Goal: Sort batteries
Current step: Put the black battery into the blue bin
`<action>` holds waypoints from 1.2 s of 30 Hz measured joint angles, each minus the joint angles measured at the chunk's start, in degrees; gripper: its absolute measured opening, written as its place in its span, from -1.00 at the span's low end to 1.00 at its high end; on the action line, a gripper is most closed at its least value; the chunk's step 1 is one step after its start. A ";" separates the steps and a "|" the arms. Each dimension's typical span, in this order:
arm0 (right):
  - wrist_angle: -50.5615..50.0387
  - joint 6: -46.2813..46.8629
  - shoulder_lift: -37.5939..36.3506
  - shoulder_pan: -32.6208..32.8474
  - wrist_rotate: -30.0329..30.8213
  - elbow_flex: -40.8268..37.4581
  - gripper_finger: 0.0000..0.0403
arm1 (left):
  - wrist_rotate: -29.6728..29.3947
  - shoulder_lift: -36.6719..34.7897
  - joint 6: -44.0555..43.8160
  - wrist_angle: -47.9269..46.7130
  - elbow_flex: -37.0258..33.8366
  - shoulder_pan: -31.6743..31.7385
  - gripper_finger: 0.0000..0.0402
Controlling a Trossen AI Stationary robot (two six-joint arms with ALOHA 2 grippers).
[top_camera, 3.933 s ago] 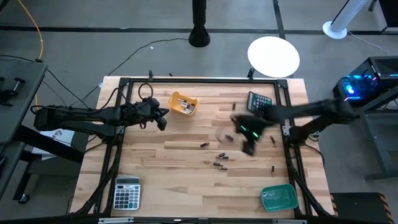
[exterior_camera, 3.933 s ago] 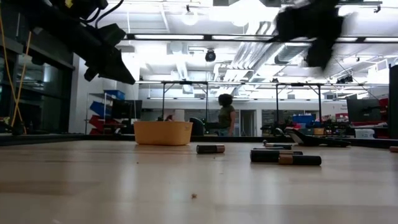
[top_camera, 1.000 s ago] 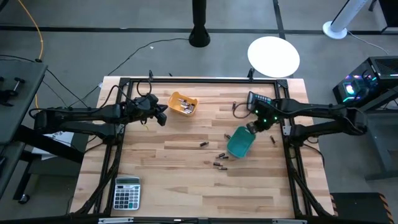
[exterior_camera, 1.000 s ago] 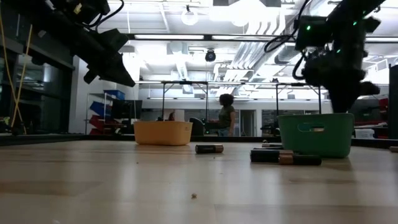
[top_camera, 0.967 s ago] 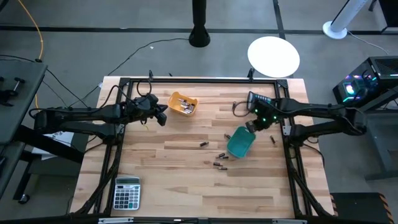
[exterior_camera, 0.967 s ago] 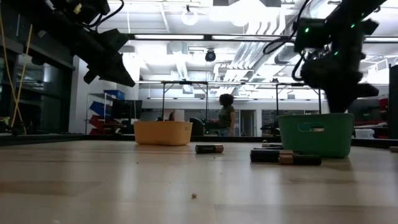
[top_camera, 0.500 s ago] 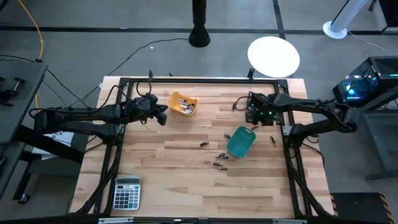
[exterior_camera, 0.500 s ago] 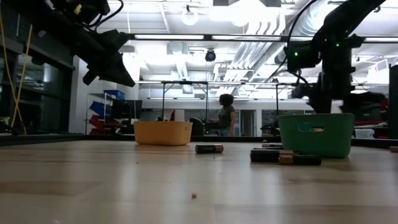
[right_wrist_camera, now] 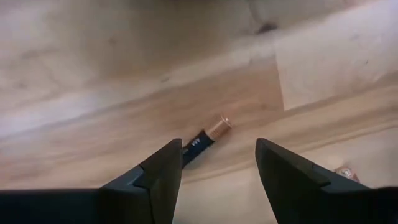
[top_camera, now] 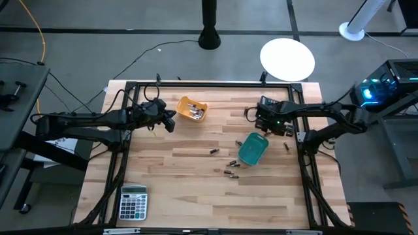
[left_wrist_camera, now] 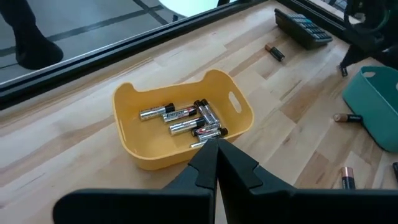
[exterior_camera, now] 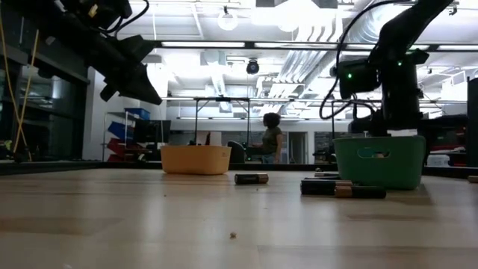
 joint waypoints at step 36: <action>-10.46 -22.52 -3.02 4.36 6.60 14.07 -0.98 | 0.46 0.02 -0.07 -3.13 0.00 0.02 -1.00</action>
